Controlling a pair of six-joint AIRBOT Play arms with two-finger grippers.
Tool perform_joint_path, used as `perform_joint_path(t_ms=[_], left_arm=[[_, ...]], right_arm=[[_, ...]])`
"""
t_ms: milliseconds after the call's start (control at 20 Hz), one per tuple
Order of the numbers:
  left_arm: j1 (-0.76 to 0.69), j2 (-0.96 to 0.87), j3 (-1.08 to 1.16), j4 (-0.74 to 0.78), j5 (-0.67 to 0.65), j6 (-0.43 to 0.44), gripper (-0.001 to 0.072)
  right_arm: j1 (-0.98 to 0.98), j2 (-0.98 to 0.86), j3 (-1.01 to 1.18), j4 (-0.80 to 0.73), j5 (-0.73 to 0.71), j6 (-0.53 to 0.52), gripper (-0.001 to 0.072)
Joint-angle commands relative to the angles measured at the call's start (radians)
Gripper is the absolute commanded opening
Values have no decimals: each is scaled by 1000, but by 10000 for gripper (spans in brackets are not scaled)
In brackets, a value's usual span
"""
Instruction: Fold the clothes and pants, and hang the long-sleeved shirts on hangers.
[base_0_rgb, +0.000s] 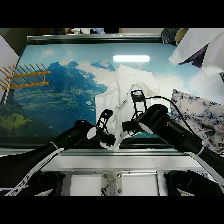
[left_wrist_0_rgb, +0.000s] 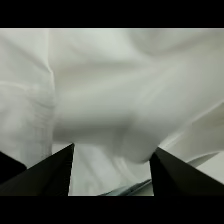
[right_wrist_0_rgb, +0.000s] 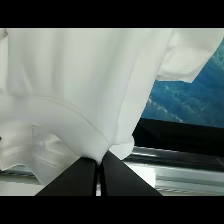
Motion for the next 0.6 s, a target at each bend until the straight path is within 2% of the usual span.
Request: perform_joint_path(t_ms=[0,200,250,300,350,400,550], left_arm=[[-6,-2,0,101,8,-74,479],[-6,-52,0,92,2,-83,479],[-6,-59,0,92,-2,-83,417],[-6,-56,0,93,-6,-83,221],[-6,-43,0,93,-5,-82,98],[-6,-20,0,93,-5,-82,20],[5,98,5,93,-10,-82,19]], right_arm=[[0,1,0,0,27,0,24],[0,1,0,0,31,0,24],[0,1,0,0,31,0,24],[0,1,0,0,31,0,23],[0,1,0,0,31,0,24],[0,1,0,0,31,0,24],[-6,12,6,-3,31,-14,23]])
